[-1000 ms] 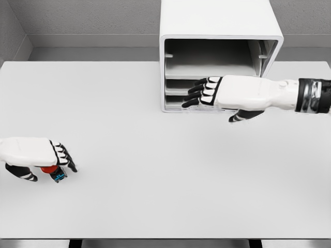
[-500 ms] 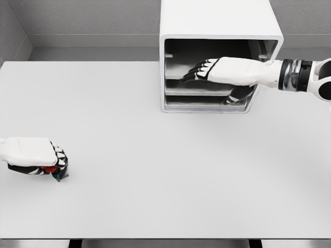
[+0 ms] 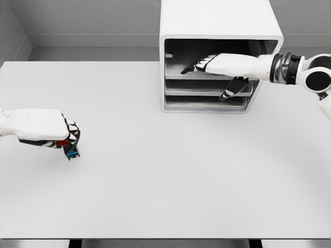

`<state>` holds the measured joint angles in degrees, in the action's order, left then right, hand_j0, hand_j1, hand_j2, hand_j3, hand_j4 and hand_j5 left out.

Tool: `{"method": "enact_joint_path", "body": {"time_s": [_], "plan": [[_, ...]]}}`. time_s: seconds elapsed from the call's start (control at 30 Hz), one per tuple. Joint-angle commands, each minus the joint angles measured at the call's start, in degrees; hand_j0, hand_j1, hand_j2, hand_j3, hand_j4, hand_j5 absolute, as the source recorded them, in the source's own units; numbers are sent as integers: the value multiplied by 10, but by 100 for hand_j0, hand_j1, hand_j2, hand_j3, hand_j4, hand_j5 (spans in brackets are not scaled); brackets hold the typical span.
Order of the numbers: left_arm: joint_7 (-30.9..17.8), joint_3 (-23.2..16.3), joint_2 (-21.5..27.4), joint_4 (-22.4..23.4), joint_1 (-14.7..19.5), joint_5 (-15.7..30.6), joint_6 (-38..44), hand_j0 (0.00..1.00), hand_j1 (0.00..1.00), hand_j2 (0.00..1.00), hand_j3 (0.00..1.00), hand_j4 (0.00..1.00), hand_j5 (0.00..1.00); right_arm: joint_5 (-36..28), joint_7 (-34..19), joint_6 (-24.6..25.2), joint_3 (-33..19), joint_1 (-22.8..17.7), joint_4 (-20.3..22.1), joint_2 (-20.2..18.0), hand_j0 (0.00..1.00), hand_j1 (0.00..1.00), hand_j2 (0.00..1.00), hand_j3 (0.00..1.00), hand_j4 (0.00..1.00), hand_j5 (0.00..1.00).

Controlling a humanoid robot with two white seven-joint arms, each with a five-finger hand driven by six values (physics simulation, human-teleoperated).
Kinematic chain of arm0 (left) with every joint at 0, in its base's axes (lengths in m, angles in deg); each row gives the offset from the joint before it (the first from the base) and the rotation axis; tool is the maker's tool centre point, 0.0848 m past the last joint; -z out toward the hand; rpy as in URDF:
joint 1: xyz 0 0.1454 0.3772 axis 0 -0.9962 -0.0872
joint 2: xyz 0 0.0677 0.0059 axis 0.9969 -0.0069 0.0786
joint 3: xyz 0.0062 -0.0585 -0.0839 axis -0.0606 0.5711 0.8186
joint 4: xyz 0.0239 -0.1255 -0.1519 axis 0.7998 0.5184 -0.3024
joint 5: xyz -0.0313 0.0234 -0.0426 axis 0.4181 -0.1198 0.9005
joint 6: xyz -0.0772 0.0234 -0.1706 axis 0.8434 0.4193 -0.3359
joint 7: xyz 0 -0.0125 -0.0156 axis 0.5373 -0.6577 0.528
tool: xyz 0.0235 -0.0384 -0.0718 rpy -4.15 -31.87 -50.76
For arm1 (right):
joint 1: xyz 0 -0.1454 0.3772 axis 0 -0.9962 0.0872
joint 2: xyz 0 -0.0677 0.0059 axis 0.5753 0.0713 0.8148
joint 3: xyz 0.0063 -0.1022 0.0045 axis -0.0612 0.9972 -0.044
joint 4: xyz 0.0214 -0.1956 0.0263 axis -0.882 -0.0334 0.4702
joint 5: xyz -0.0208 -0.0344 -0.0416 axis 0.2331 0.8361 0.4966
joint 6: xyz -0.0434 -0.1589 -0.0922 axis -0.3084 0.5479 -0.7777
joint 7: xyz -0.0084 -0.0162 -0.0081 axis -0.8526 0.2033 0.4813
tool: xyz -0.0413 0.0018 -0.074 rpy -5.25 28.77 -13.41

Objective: Slide open multi-storey tabletop storage cabinets and put open load switch and slide close multi-storey tabletop storage cabinets

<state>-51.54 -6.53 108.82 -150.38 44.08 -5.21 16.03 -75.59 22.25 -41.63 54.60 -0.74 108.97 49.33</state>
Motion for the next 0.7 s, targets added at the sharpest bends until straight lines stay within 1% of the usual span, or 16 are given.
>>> {"method": "enact_joint_path", "body": {"time_s": [0.0,0.07,0.13,0.17,0.2,0.23,0.3,0.33,0.5,0.6,0.67], "plan": [[1,5,-7,0,1,8,1,33,33,33,33,33,33,-3,0,0,1,1,-20,6,100,100,100,100,100,100],[1,6,-12,-2,13,14,1,33,33,33,33,33,33,-3,0,-2,1,7,-41,8,100,100,100,100,100,100],[1,6,-17,-1,21,15,1,33,33,33,33,33,33,-3,0,-2,1,11,-53,11,100,100,100,100,100,100],[1,6,-18,-2,22,20,1,33,33,33,33,33,33,-2,0,-4,1,11,-60,14,100,100,100,100,100,100],[1,6,-16,-2,29,34,1,33,33,33,33,33,33,-2,0,-4,1,11,-60,15,100,100,100,100,100,100],[1,6,-17,-2,34,38,1,33,33,33,33,33,33,-1,0,-6,1,11,-60,14,100,100,100,100,100,100],[1,7,-18,-3,41,44,1,33,33,33,33,33,33,1,0,-37,2,7,-60,10,100,100,100,100,100,100],[1,16,-17,-3,41,51,1,33,33,33,33,33,33,2,0,-55,2,5,-59,9,100,100,100,100,100,100],[3,26,-23,-3,54,68,1,33,33,33,33,33,33,4,0,-55,3,2,-45,9,100,100,100,100,100,100],[3,26,-44,-3,65,68,1,33,33,33,33,33,33,4,0,-55,3,2,-30,4,100,100,100,100,100,100],[3,26,-49,-3,77,69,1,34,34,34,34,34,34,4,0,-55,2,-2,-20,2,100,100,100,100,100,100]]}}
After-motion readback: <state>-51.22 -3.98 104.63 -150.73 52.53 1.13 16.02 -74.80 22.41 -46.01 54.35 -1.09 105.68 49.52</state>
